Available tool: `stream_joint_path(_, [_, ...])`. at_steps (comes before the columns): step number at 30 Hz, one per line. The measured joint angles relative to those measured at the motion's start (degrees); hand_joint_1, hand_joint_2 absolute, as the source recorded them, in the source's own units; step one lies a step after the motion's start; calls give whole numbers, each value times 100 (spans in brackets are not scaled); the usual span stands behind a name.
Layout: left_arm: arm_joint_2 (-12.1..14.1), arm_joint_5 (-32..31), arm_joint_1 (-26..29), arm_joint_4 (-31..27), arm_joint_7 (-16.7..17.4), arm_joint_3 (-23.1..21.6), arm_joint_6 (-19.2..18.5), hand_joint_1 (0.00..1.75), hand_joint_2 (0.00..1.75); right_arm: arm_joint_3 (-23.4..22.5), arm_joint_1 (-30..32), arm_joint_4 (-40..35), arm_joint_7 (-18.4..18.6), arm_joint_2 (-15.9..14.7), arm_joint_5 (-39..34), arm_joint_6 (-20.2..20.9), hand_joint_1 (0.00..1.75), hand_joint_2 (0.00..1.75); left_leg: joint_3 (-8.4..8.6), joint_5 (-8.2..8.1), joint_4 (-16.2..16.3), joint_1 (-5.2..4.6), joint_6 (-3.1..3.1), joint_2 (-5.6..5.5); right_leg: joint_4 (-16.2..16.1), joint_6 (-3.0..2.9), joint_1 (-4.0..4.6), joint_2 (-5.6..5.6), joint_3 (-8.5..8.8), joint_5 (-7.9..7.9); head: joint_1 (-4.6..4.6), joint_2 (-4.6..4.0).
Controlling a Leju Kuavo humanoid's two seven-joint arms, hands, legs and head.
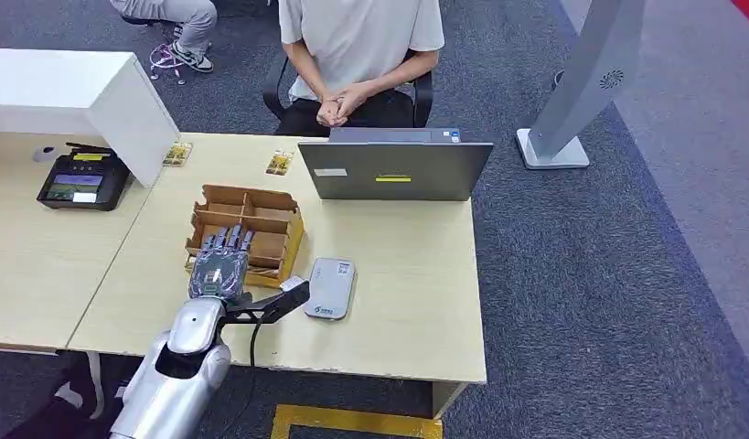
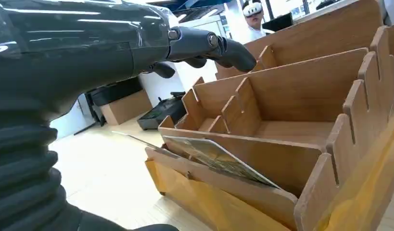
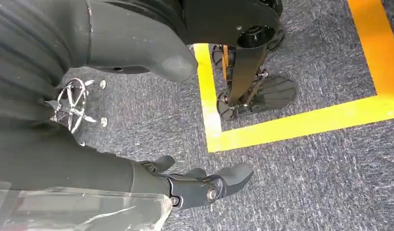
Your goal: Pass the card to the sensor for recognition and then transmit it.
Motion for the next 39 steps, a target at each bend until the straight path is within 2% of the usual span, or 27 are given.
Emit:
stream_joint_path(13, [-7,0,45,85,-15,59,44,0,175,0,0,0,22,0,48,2,0,175,0,0,0,0,0,0,0,0,0,0,0,0,0,0])
stream_joint_path(14, [-7,0,46,90,-35,57,44,175,175,0,0,0,15,0,48,7,0,175,0,0,0,0,0,0,0,0,0,0,0,0,0,0])
stream_joint_path(17, [-9,0,46,96,-75,59,44,175,175,0,0,0,7,0,50,13,0,175,0,0,0,0,0,0,0,0,0,0,0,0,0,0])
stream_joint_path(21, [-15,0,58,144,-300,77,83,175,175,0,0,0,0,0,50,31,0,175,0,0,0,0,0,0,0,0,0,0,0,0,0,0])
stream_joint_path(32, [-37,-2,39,160,-317,87,149,175,175,0,0,0,-2,0,50,33,0,175,1,0,-1,0,0,0,0,0,0,0,1,0,0,0])
stream_joint_path(39, [-68,-2,78,175,-538,173,243,175,175,0,0,0,-2,-2,52,35,0,175,1,0,0,0,0,0,0,0,0,0,1,0,0,0])
